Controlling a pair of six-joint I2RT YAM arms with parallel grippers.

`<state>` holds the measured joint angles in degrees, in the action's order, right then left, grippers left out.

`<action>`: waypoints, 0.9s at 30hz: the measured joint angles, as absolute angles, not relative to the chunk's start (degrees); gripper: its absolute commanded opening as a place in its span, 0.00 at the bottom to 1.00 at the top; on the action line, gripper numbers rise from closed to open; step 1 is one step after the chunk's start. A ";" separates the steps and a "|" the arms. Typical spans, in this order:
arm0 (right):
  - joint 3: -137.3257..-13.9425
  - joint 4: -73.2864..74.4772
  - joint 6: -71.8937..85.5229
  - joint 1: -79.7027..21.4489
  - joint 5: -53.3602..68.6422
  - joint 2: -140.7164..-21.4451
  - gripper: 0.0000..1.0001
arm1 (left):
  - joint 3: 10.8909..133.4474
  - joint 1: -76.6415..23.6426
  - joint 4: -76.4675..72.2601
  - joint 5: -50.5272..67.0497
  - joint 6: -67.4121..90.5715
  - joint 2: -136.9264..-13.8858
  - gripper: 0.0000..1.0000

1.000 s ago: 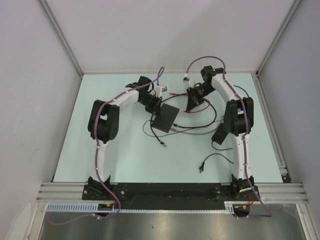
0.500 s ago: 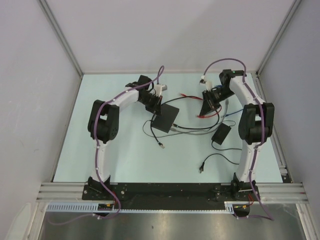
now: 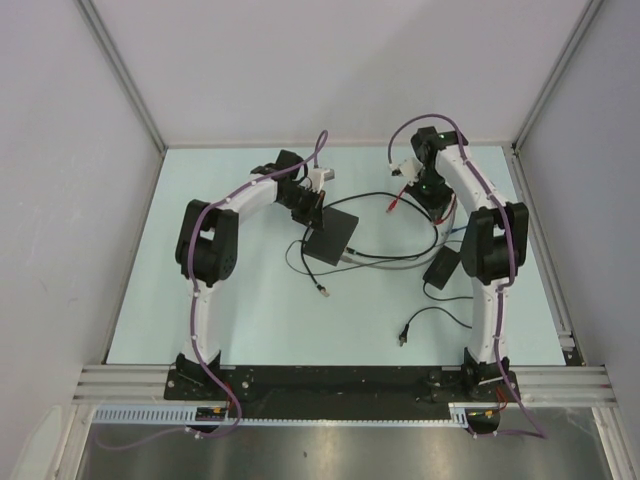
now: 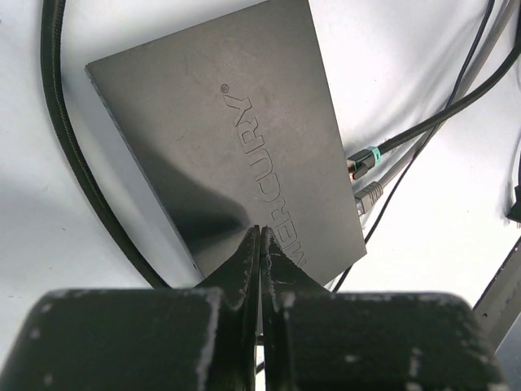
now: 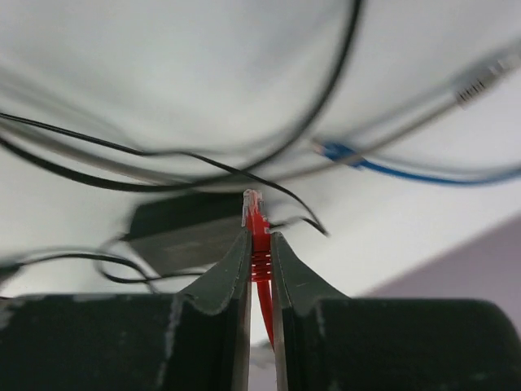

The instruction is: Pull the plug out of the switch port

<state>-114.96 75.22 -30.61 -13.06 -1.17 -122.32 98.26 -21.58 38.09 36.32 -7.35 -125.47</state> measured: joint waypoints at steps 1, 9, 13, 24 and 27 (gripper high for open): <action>-115.04 75.68 -31.88 -12.58 -4.84 -123.11 0.00 | 98.26 -21.58 38.04 36.36 -7.31 -125.47 0.00; -130.87 76.73 -34.87 -1.15 -9.85 -135.41 0.00 | 98.26 -21.71 37.80 36.40 -6.87 -125.47 0.00; -134.82 74.52 -33.67 6.09 -0.86 -136.53 0.00 | 98.26 -21.87 37.82 36.40 -6.87 -125.47 0.00; -134.80 69.95 -27.57 10.83 14.48 -139.31 0.01 | 98.26 -21.96 37.89 36.25 -6.92 -124.92 0.00; -134.80 69.97 -26.70 10.24 17.87 -139.63 0.05 | 98.26 -21.96 37.89 36.23 -6.94 -124.84 0.00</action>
